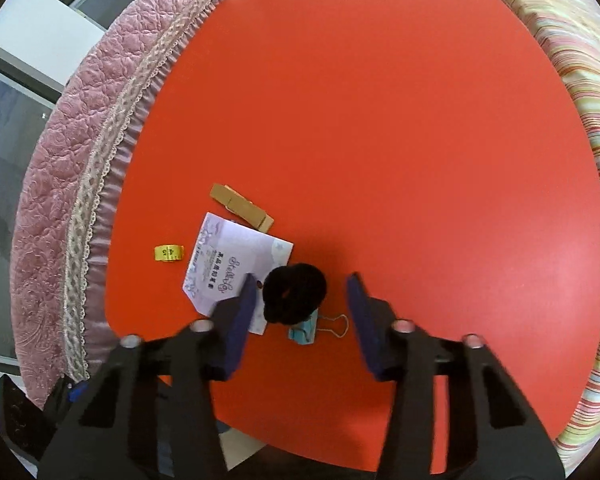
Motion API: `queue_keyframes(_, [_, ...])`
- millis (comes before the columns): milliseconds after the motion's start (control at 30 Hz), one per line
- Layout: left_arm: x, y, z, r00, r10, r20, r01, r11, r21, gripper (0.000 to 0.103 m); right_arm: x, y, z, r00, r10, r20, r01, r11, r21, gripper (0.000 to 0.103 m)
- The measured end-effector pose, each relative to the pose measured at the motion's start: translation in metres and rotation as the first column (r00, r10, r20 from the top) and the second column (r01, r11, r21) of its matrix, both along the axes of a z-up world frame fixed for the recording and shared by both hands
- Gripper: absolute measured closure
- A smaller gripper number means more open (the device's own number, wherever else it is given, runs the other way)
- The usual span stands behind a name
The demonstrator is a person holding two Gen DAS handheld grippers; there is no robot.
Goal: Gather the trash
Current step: 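Grasp the black hair tie with the right tool, then grasp the yellow tape measure with the left tool while the right tool holds the hair tie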
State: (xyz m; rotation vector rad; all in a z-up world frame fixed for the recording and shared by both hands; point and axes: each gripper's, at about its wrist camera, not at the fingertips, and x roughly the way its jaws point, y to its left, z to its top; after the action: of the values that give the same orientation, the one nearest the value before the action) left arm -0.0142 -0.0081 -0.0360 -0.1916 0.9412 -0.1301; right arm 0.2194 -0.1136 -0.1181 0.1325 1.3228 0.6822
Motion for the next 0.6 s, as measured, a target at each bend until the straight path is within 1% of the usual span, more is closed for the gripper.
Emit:
queue_keyframes(67, [0.001, 0.000, -0.001, 1.000, -0.002, -0.001, 0.002, 1.000, -0.002, 0.008, 0.000, -0.001, 0.001, 1.000, -0.004, 0.009, 0.004, 1.000, 0.011, 0.082])
queue_keyframes(200, [0.001, 0.000, -0.001, 1.000, -0.002, -0.002, 0.002, 1.000, -0.002, 0.008, -0.001, -0.002, 0.005, 1.000, -0.013, 0.018, 0.013, 0.999, 0.032, 0.096])
queue_keyframes(333, [0.002, 0.000, -0.001, 1.000, -0.003, 0.001, 0.003, 1.000, 0.001, 0.008, -0.004, -0.004, 0.011, 0.999, -0.018, 0.039, 0.016, 0.999, 0.043, 0.100])
queue_keyframes(500, [0.011, 0.000, 0.004, 1.000, -0.007, 0.004, 0.007, 1.000, 0.015, 0.008, -0.006, -0.007, 0.018, 0.998, -0.028, 0.059, 0.024, 0.998, 0.059, 0.100])
queue_keyframes(600, [0.023, 0.004, 0.009, 1.000, -0.001, 0.006, 0.001, 1.000, 0.020, 0.008, -0.012, -0.010, 0.027, 0.996, -0.028, 0.086, 0.022, 0.998, 0.065, 0.100])
